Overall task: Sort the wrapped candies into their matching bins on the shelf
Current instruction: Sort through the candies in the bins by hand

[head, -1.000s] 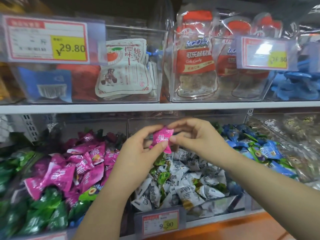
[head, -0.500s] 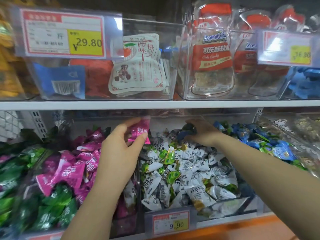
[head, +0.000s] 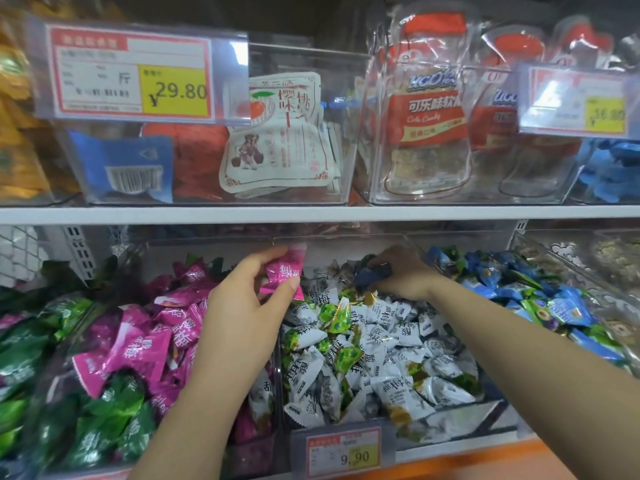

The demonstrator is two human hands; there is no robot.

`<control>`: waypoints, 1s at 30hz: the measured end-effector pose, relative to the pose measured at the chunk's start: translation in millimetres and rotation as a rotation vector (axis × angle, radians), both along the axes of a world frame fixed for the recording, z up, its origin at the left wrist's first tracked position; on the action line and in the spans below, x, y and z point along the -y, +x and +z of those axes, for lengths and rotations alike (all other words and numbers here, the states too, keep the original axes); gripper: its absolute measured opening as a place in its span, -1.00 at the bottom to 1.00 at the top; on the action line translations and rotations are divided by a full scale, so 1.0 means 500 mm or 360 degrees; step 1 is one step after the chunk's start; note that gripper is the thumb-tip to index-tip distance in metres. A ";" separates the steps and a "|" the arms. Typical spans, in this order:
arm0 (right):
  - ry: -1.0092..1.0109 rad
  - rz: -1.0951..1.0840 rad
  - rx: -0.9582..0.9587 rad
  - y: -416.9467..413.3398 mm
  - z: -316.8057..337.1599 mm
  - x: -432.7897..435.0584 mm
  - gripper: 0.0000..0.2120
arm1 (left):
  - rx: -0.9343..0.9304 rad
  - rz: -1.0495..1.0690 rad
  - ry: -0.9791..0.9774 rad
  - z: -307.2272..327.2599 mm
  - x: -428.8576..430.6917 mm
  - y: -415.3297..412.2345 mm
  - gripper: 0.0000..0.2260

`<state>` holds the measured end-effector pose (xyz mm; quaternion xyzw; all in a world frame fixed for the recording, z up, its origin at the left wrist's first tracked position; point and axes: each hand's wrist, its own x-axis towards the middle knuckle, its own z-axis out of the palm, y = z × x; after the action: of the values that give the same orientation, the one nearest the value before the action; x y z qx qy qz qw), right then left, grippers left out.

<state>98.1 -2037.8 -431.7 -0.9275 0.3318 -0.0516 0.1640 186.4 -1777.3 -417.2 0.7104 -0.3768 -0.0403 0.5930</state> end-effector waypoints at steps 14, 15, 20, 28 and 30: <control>0.0089 0.0020 0.0052 0.015 -0.011 0.024 -0.56 | 0.0009 0.0016 0.0067 -0.016 0.004 0.001 -0.69; 0.0132 0.0024 0.0053 0.013 -0.011 0.024 -0.58 | 0.0012 0.0025 0.0072 -0.017 0.004 0.002 -0.69; 0.0205 0.0018 0.0049 0.007 -0.018 0.025 -0.25 | 0.0020 0.0040 0.0092 -0.018 0.006 0.003 -0.70; 0.0169 0.0220 0.0328 0.007 -0.010 0.017 -0.72 | 0.0014 0.0031 0.0076 -0.018 0.007 0.007 -0.69; 0.0130 0.0253 0.0337 0.004 -0.009 0.010 -0.74 | 0.0005 0.0026 0.0058 -0.017 0.007 0.006 -0.69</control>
<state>100.1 -2042.6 -436.1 -0.9329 0.2399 -0.1224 0.2392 189.4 -1780.7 -425.9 0.7241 -0.3712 -0.0412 0.5798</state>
